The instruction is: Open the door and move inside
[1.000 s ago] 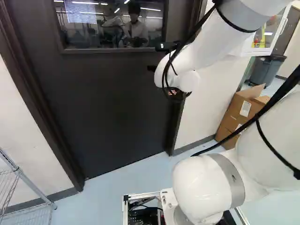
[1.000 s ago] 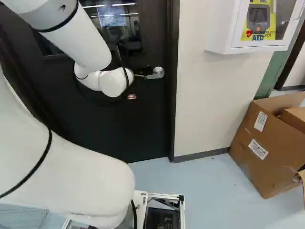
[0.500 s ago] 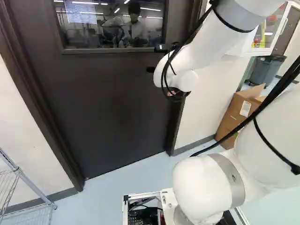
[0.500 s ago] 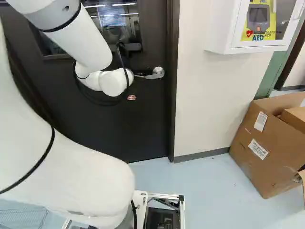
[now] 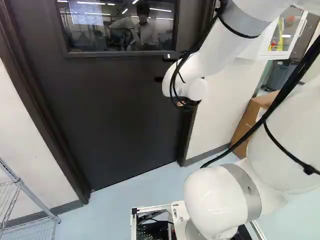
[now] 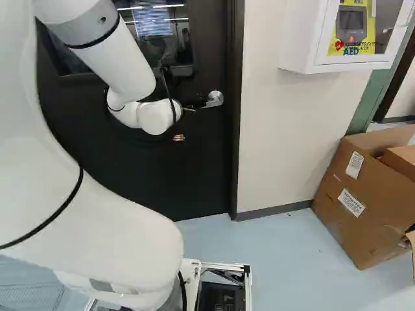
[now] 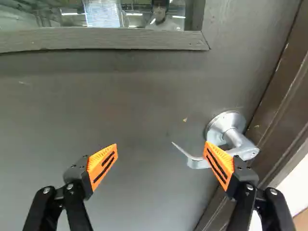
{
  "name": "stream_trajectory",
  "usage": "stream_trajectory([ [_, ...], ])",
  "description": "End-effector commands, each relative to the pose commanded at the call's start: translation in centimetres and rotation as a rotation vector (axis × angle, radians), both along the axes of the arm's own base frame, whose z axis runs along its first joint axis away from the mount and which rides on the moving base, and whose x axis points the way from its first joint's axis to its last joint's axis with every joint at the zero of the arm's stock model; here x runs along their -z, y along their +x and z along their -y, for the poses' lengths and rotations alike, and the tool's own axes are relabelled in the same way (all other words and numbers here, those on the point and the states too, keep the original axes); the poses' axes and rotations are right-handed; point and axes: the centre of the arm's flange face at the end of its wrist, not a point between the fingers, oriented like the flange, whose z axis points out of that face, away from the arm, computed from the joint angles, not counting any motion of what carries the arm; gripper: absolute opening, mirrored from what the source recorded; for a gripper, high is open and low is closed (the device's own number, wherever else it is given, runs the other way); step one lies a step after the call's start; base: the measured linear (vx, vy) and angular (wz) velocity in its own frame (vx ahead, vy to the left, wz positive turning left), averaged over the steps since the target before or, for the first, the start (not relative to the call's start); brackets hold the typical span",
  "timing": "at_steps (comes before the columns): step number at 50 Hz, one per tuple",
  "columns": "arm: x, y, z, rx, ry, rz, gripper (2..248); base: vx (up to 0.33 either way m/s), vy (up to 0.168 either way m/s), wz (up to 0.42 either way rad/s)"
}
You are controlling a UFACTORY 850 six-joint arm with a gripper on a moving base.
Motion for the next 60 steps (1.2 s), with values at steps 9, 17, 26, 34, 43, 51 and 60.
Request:
stream_trajectory([
  [9, 0.9, 0.1, 0.0, 0.000, -0.001, -0.022, 247, 0.000, 0.000, 0.000],
  [17, 1.7, 0.2, 0.0, 0.000, -0.002, -0.041, 247, 0.000, 0.000, 0.000],
  [26, 2.6, 0.3, 0.0, 0.000, -0.004, -0.063, 247, 0.000, 0.000, 0.000],
  [34, 3.4, 0.4, 0.0, 0.000, -0.005, -0.083, 247, 0.000, 0.000, 0.000],
  [43, 4.4, 0.5, 0.0, 0.000, -0.006, -0.105, 247, 0.000, 0.000, 0.000],
  [51, 5.2, 0.6, -0.1, 0.000, -0.007, -0.125, 247, 0.000, 0.000, 0.000],
  [60, 6.1, 0.8, -0.1, 0.000, -0.008, -0.148, 247, 0.000, 0.000, 0.000],
])
